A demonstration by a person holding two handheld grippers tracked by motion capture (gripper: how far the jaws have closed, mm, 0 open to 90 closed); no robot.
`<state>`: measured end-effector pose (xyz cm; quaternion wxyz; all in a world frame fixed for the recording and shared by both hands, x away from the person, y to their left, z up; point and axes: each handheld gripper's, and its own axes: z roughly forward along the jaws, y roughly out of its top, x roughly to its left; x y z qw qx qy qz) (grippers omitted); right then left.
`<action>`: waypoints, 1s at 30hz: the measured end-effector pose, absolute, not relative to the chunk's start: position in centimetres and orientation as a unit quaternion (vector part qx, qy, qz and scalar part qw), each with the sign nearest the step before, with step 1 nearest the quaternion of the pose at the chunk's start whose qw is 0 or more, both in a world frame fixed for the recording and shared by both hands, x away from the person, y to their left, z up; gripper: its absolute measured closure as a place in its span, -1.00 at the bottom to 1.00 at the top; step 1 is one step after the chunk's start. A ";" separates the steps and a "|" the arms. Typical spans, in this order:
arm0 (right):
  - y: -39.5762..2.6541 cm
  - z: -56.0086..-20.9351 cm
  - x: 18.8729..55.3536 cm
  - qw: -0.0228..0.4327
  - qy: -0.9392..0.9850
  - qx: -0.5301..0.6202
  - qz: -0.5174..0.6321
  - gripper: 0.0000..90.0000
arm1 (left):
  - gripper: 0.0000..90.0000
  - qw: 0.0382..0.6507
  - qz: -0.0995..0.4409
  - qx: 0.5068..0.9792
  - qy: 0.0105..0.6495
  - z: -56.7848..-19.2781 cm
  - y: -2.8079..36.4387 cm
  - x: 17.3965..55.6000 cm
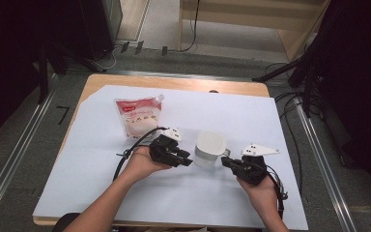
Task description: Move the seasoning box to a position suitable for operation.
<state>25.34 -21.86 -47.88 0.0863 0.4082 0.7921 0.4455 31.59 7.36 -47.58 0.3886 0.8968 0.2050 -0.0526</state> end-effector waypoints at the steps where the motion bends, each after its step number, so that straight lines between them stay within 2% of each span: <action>1: -21.9 -47.9 25.3 0.086 0.792 0.408 0.446 1.00 | 0.43 0.387 -0.054 0.897 0.204 -47.4 7.3 31.5; 2: -22.0 -47.7 25.7 0.085 0.791 0.409 0.446 0.98 | 0.29 0.390 -0.060 0.896 0.203 -47.2 7.2 31.3; 6: -22.2 -47.4 26.3 0.075 0.792 0.406 0.449 1.00 | 0.15 0.383 -0.055 0.901 0.195 -46.6 7.0 30.5; 11: -22.0 -47.5 27.4 0.060 0.801 0.400 0.442 1.00 | 0.14 0.405 -0.054 0.892 0.195 -46.3 7.2 30.6; 15: -22.3 -47.4 28.0 0.047 0.803 0.396 0.443 1.00 | 0.13 0.397 -0.067 0.894 0.198 -46.4 7.6 31.0; 20: -22.6 -47.6 28.6 0.040 0.815 0.381 0.435 1.00 | 0.11 0.400 -0.049 0.896 0.184 -46.1 7.3 30.9; 24: -22.6 -47.8 28.7 0.046 0.817 0.378 0.433 1.00 | -0.13 0.407 -0.045 0.896 0.171 -45.4 6.8 31.4; 30: -23.0 -47.6 28.9 0.046 0.810 0.383 0.442 1.00 | -0.34 0.393 -0.056 0.900 0.180 -44.5 5.9 32.5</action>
